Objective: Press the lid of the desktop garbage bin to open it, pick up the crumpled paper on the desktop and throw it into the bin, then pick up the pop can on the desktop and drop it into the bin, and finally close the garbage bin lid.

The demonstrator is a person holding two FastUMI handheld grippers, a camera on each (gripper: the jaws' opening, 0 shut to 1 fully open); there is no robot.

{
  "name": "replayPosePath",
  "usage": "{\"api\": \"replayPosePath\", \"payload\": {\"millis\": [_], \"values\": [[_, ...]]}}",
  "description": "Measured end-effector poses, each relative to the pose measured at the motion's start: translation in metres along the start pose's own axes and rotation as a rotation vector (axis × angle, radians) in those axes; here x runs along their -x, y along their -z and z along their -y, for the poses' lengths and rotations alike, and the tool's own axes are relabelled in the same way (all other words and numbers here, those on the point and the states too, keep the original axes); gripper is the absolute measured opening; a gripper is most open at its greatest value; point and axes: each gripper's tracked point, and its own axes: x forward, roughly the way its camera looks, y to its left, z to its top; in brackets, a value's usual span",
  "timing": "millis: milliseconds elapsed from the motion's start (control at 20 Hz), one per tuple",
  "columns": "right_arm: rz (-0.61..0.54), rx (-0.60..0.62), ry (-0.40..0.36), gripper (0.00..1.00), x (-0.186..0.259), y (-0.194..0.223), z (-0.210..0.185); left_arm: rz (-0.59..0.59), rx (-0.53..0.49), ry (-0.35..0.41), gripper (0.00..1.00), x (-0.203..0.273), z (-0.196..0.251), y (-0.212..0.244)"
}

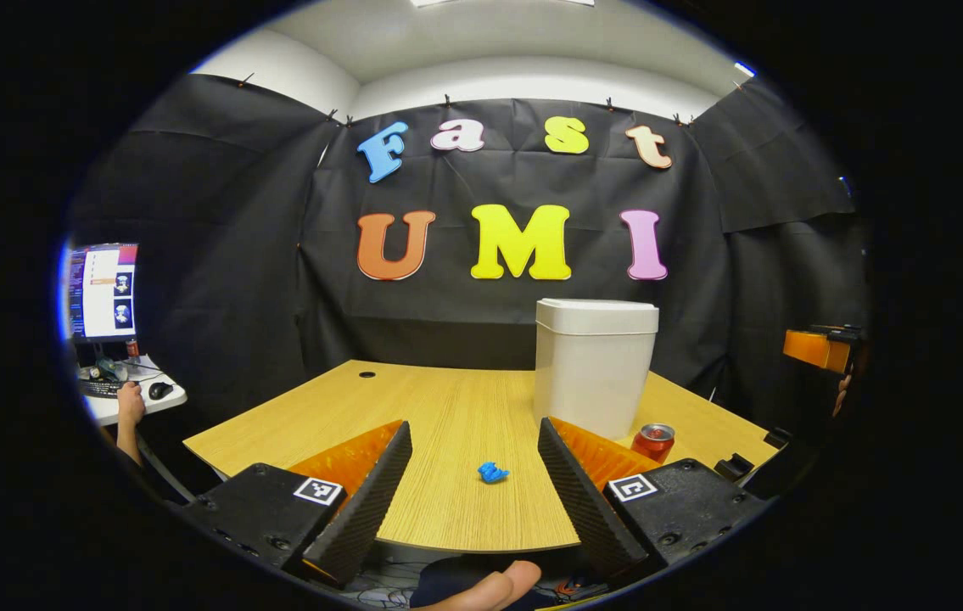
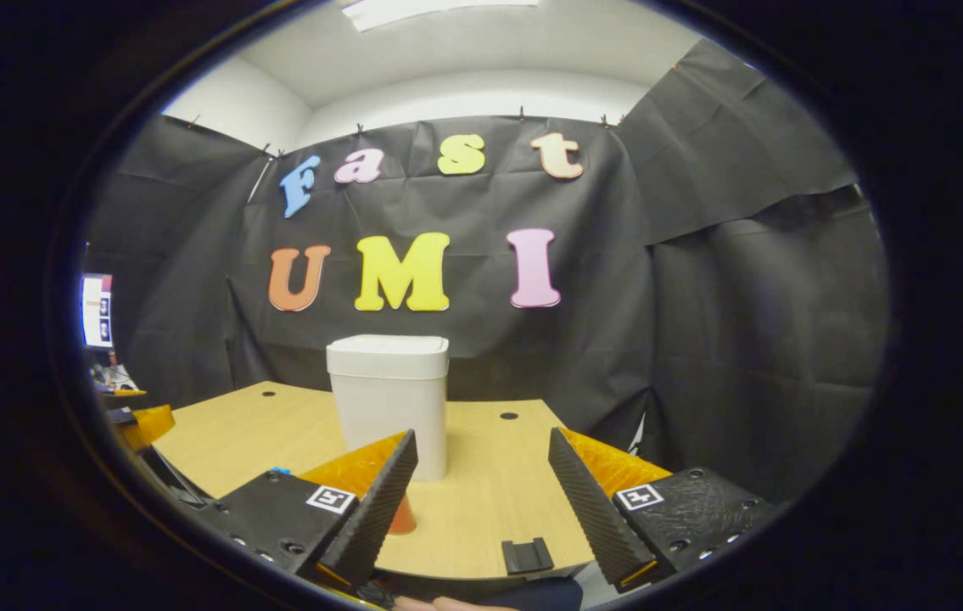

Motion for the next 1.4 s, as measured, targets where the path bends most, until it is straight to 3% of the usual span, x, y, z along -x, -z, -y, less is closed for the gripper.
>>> {"api": "replayPosePath", "payload": {"millis": [400, 800, 1200, 1300, 1400], "values": [[-0.003, 0.0, -0.058, 0.95, -0.048, -0.03, -0.035, -0.027, 0.003, -0.002, 0.98, -0.003, -0.004, 0.008], [0.038, 0.039, -0.098, 0.96, -0.122, -0.089, -0.078, -0.054, -0.001, -0.038, 0.98, -0.006, -0.017, 0.014], [-0.016, 0.027, -0.074, 0.95, -0.2, -0.106, -0.115, -0.064, -0.016, -0.063, 0.98, -0.004, -0.024, 0.015], [-0.014, 0.041, -0.075, 0.88, -0.215, -0.104, -0.125, -0.064, -0.026, -0.066, 0.98, -0.005, -0.025, 0.016], [-0.048, 0.02, -0.087, 0.72, -0.229, -0.093, -0.132, -0.067, -0.037, -0.07, 0.98, -0.006, -0.026, 0.015]]}}
